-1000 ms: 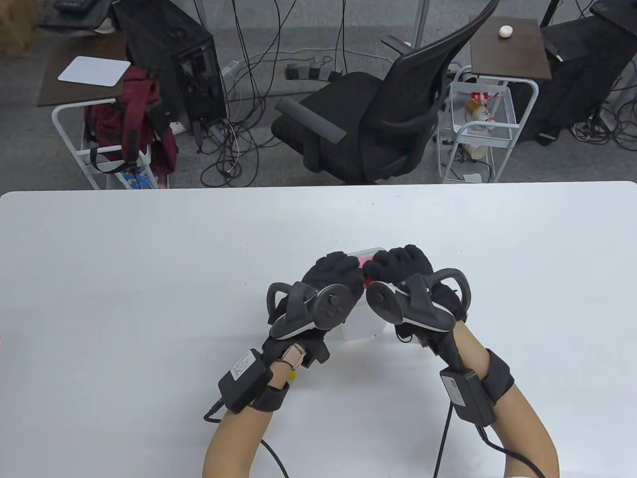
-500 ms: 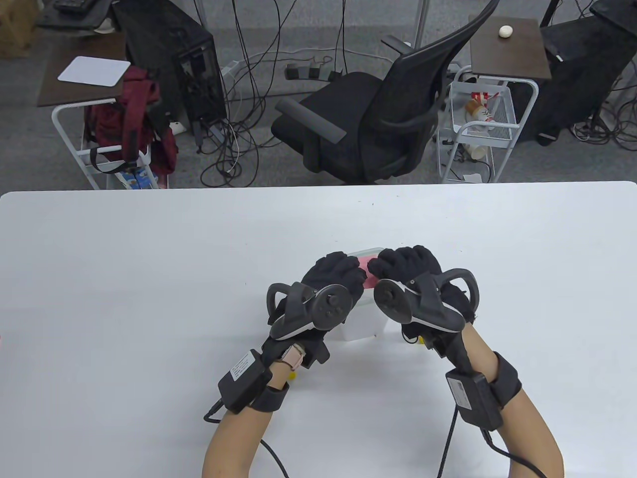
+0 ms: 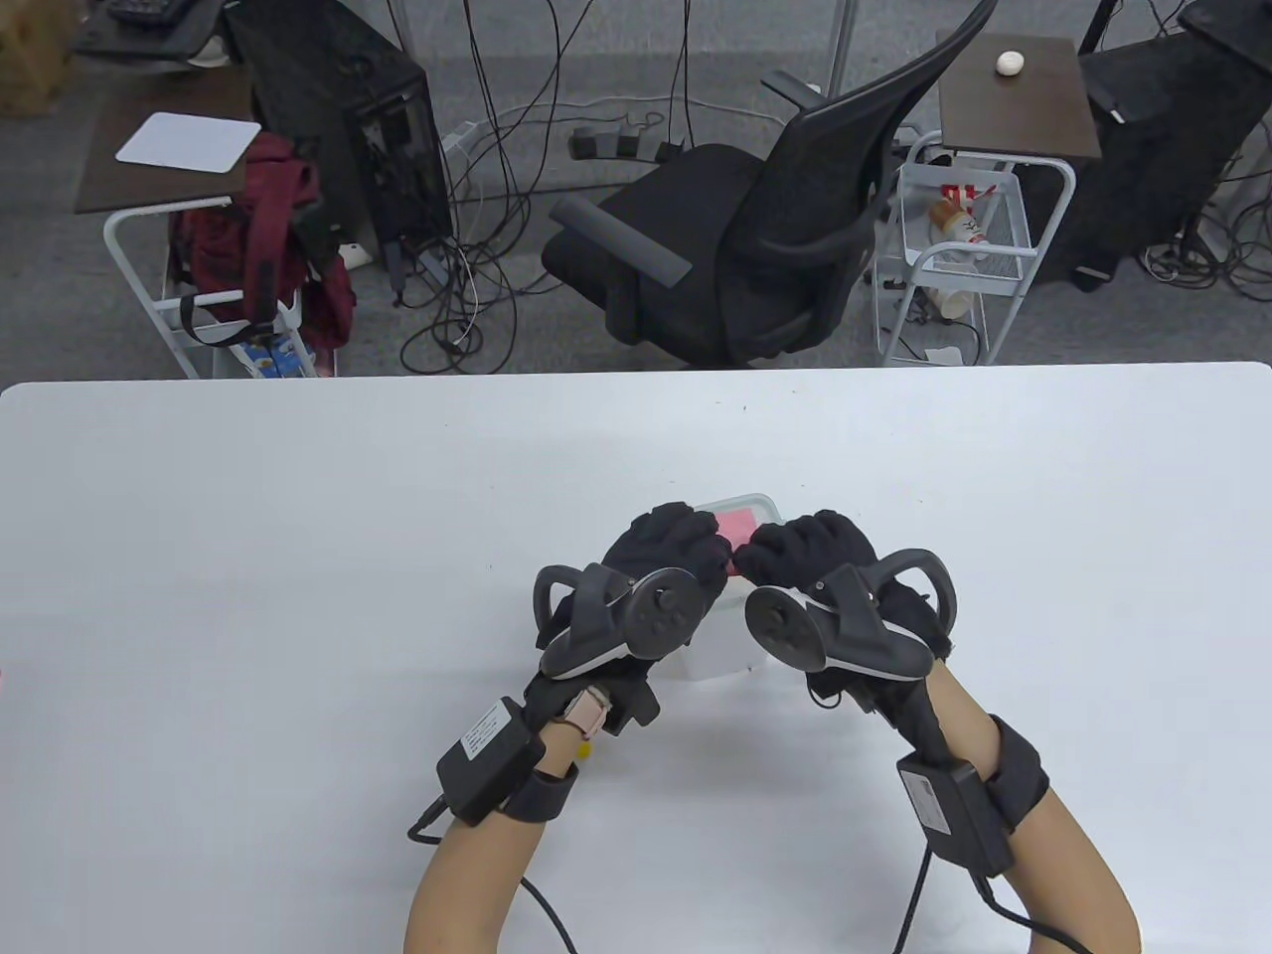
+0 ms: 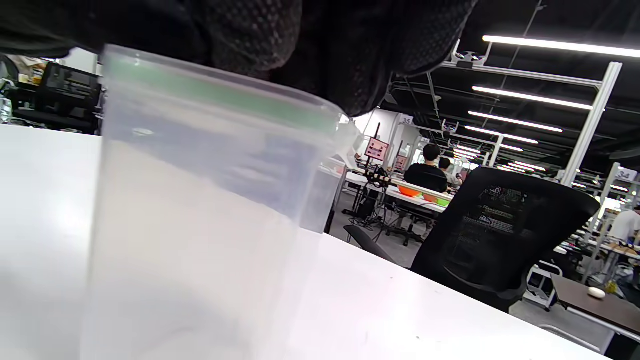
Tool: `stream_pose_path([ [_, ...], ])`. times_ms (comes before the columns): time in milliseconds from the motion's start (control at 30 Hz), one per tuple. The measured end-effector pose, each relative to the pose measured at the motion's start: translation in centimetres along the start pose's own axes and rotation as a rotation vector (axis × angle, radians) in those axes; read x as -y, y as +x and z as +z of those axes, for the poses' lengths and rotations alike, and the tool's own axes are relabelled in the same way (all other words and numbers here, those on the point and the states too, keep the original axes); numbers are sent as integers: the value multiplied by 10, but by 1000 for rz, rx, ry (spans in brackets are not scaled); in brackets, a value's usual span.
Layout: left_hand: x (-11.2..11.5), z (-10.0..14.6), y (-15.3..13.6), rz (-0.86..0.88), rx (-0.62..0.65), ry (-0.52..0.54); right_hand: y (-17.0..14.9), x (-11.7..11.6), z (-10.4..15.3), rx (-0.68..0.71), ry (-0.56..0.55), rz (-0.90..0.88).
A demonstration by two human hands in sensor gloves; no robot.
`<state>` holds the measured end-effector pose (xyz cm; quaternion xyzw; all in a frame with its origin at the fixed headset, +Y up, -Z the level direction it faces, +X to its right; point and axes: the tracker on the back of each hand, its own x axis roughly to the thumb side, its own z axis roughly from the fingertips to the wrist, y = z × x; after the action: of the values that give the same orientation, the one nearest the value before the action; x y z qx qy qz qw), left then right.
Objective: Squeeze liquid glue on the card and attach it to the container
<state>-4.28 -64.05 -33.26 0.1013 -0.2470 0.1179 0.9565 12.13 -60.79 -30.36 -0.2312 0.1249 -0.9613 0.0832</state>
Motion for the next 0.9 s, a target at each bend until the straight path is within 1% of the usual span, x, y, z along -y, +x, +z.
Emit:
stream_pose_path([
  [67,0,0,0,5,0,0,0,3,6,13,-1,10],
  [167,0,0,-1,8,-1,-1,-4,7,5,17,42,-8],
  [233,0,0,0,10,0,-1,-8,5,-1,-31,29,-46],
  [267,0,0,0,10,0,-1,-9,4,-6,-71,-8,-33],
  [333,0,0,-1,9,1,-2,-9,1,-15,-129,-35,-15],
  [400,0,0,-1,9,1,-1,-7,-2,-23,-136,3,-38],
  [500,0,0,0,10,-1,1,0,-11,-33,-92,78,-54],
  [533,0,0,0,7,-2,3,3,-10,-30,-109,33,-5],
  [567,0,0,0,5,-2,3,4,-10,-30,-98,19,8],
  [667,0,0,-1,5,0,3,5,-7,-25,-82,22,30],
  [900,1,0,0,11,-3,6,-1,3,-5,-19,48,-9],
])
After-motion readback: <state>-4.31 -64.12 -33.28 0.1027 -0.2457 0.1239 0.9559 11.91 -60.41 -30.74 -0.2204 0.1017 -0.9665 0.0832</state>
